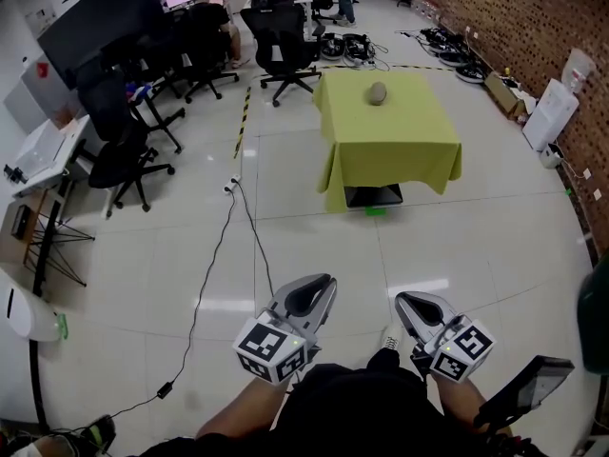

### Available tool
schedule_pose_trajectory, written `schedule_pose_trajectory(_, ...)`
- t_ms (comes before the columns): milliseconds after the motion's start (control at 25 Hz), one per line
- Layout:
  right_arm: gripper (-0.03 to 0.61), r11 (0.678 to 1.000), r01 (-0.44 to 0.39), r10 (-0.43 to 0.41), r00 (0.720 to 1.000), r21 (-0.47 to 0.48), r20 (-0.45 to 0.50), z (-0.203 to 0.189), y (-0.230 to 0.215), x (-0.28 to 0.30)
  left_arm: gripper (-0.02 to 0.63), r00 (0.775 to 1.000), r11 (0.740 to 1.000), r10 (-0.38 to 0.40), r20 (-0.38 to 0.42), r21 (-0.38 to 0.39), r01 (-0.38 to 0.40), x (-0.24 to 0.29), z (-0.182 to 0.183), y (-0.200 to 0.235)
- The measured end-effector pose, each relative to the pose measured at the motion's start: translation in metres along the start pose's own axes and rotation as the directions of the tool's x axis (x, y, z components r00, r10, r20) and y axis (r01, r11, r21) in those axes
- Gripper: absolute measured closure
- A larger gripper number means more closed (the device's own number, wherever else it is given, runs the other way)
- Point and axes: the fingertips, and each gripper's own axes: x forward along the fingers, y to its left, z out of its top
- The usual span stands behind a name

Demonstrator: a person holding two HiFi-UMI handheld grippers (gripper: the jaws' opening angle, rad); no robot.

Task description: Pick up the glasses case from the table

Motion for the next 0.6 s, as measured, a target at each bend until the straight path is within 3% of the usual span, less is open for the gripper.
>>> schedule_pose_trajectory(600, 0.577, 0.999, -0.037, 0.036, 0.999, 0.014, 0.038, 0.034, -0.089, -0.01, 0.571, 1.0, 1.0, 0.02, 0.004, 0.022, -0.02, 0.09, 0.021, -0.015)
